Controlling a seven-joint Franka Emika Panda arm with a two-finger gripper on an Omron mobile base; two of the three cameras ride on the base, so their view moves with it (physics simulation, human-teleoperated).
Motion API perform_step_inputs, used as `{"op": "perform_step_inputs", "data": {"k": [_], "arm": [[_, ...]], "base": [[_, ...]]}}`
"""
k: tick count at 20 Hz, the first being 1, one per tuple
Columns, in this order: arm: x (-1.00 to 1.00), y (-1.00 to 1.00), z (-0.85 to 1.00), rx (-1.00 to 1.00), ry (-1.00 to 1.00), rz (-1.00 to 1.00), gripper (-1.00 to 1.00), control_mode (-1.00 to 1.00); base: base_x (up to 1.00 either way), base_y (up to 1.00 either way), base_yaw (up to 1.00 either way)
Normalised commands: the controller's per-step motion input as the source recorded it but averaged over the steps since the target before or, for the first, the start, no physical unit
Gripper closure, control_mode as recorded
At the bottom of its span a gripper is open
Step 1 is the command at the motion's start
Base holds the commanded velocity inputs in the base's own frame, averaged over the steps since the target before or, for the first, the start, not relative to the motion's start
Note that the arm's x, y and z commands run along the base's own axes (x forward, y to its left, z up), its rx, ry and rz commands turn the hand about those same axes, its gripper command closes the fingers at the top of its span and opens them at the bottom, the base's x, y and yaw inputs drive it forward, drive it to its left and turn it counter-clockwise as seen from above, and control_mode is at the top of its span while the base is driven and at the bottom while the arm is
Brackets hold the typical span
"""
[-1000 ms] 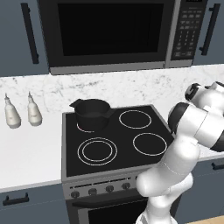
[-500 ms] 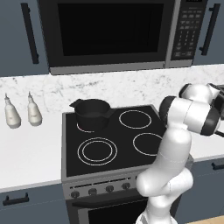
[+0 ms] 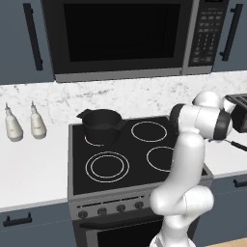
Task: Put the lemon and broccoli in the pot. Retrieve the spatula and lightly stir the vegetables in the pot.
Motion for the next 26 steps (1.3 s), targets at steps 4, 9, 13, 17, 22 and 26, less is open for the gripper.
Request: {"op": "perform_step_inputs", "data": {"k": [4,9,13,17,22,26], "arm": [[0.16,-0.03,-0.28,0.0,0.0,-0.09,-1.0,-1.0],[0.23,-0.04,-0.18,0.0,0.0,-0.11,-1.0,-1.0],[0.24,-0.01,-0.13,0.0,0.0,-0.09,-1.0,-1.0],[0.11,0.0,-0.29,0.0,0.0,-0.07,-1.0,-1.0],[0.01,0.0,-0.28,0.0,0.0,-0.06,1.0,-1.0],[-0.19,0.0,0.06,0.0,-0.06,-0.03,1.0,-1.0]], "base": [[0.0,0.0,0.0],[0.0,0.0,0.0],[0.0,0.0,0.0],[0.0,0.0,0.0],[0.0,0.0,0.0],[0.0,0.0,0.0]]}}
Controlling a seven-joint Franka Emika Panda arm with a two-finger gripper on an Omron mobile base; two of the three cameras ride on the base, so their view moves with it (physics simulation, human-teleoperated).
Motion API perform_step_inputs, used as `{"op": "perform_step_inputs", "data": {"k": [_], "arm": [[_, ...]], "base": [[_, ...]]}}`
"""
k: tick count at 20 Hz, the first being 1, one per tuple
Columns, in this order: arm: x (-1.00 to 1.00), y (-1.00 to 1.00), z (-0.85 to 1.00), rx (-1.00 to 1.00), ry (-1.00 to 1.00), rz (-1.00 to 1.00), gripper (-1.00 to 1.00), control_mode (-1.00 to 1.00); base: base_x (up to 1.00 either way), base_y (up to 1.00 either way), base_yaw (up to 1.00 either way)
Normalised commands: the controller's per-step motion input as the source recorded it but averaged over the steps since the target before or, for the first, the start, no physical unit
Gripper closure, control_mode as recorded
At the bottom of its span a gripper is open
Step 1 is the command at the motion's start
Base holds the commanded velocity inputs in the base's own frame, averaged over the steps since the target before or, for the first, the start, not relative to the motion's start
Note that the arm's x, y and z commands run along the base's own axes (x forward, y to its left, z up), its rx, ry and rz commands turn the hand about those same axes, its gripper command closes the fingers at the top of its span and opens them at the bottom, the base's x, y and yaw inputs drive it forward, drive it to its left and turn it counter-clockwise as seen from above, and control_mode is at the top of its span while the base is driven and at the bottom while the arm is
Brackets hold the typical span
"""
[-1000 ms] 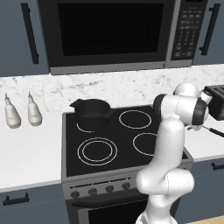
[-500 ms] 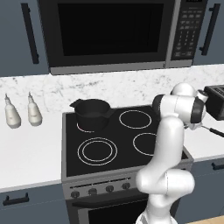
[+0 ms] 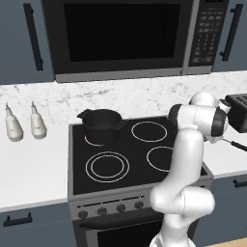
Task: Put the lemon and broccoli in the pot. Retrieve the spatula and lightly stir the vegetables in the pot.
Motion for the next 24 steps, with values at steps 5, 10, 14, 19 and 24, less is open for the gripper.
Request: {"op": "perform_step_inputs", "data": {"k": [5,10,14,19,24], "arm": [[-0.6,0.14,0.8,0.0,-0.19,0.0,1.0,-1.0],[-0.51,0.72,0.8,-0.09,-0.13,0.03,1.0,-1.0],[-0.38,0.99,0.6,-0.19,-0.11,0.11,1.0,-1.0],[-0.15,1.0,0.36,-0.24,-0.1,0.17,1.0,-1.0],[-0.05,1.0,0.08,-0.3,-0.1,0.21,1.0,-1.0]], "base": [[0.0,0.0,0.0],[0.0,0.0,0.0],[0.0,0.0,0.0],[0.0,0.0,0.0],[0.0,0.0,0.0]]}}
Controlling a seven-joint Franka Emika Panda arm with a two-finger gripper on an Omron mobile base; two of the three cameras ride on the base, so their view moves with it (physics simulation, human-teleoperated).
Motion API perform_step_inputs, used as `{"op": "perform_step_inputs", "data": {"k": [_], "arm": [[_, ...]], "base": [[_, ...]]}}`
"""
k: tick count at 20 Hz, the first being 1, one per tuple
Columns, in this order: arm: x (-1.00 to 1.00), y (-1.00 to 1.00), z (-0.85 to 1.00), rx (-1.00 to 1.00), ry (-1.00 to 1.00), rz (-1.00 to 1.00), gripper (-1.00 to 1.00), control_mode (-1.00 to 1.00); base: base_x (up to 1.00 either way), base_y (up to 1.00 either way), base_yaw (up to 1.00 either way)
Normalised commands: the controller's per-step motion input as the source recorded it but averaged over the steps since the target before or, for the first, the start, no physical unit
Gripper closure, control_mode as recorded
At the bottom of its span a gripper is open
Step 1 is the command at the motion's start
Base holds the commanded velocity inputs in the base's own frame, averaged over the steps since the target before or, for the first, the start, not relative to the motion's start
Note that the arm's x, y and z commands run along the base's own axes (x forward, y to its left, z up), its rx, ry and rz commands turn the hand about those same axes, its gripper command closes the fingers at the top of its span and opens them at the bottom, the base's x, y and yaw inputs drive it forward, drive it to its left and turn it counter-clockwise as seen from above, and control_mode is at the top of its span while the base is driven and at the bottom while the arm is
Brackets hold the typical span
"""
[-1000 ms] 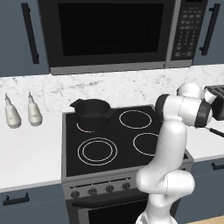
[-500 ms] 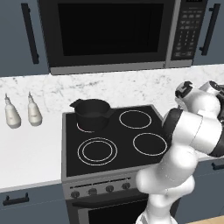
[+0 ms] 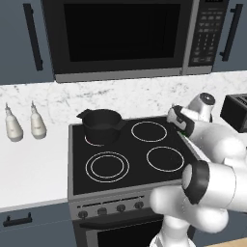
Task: Put the lemon and broccoli in the pot. Retrieve the spatula and lightly stir the vegetables in the pot.
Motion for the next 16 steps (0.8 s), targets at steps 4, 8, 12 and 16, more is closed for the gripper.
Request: {"op": "perform_step_inputs", "data": {"k": [4,8,12,16], "arm": [[0.0,1.0,0.07,-0.23,-0.12,0.24,1.0,-1.0],[0.04,1.0,0.22,-0.24,-0.08,0.24,1.0,-1.0],[0.13,1.0,0.35,-0.25,-0.05,0.21,1.0,-1.0],[0.28,1.0,0.45,-0.23,-0.05,0.16,1.0,-1.0]], "base": [[0.0,0.0,0.0],[0.0,0.0,0.0],[0.0,0.0,0.0],[0.0,0.0,0.0]]}}
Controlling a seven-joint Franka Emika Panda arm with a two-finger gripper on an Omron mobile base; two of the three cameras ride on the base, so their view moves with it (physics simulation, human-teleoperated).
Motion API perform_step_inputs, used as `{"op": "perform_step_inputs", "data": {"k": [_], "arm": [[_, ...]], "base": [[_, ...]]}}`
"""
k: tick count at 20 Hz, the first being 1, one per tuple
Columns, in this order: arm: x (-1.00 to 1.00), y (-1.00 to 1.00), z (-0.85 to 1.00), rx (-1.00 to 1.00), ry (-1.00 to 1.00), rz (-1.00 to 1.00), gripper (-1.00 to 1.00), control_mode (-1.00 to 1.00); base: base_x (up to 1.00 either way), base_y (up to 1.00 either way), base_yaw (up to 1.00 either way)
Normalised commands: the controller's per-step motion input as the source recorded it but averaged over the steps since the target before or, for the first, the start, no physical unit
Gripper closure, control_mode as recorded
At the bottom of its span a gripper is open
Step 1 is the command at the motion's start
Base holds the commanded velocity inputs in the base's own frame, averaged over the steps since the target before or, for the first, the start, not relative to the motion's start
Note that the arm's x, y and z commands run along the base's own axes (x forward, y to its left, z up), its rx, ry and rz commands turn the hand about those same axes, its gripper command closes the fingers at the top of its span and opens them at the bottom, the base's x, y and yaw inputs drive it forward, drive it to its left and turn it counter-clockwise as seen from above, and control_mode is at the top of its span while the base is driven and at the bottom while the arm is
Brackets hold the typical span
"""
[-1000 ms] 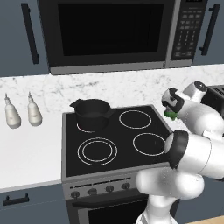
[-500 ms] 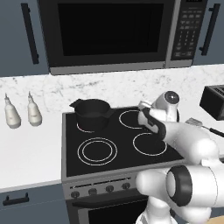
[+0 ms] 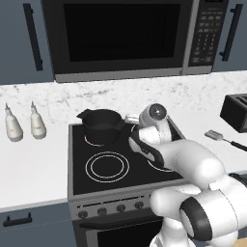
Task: Put the lemon and broccoli in the pot. Retrieve the spatula and lightly stir the vegetables in the pot.
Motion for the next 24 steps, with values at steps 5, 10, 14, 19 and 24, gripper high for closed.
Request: {"op": "perform_step_inputs", "data": {"k": [5,10,14,19,24], "arm": [[0.34,0.8,0.32,-0.18,-0.01,0.13,1.0,-1.0],[0.44,0.55,0.08,-0.13,0.0,0.12,1.0,-1.0],[0.61,0.37,-0.12,-0.12,0.0,0.1,1.0,-1.0],[0.55,0.27,-0.43,-0.13,0.0,0.05,1.0,-1.0],[0.35,0.3,-0.61,-0.14,0.0,0.03,1.0,-1.0]], "base": [[0.0,0.0,0.0],[0.0,0.0,0.0],[0.0,0.0,0.0],[0.0,0.0,0.0],[0.0,0.0,0.0]]}}
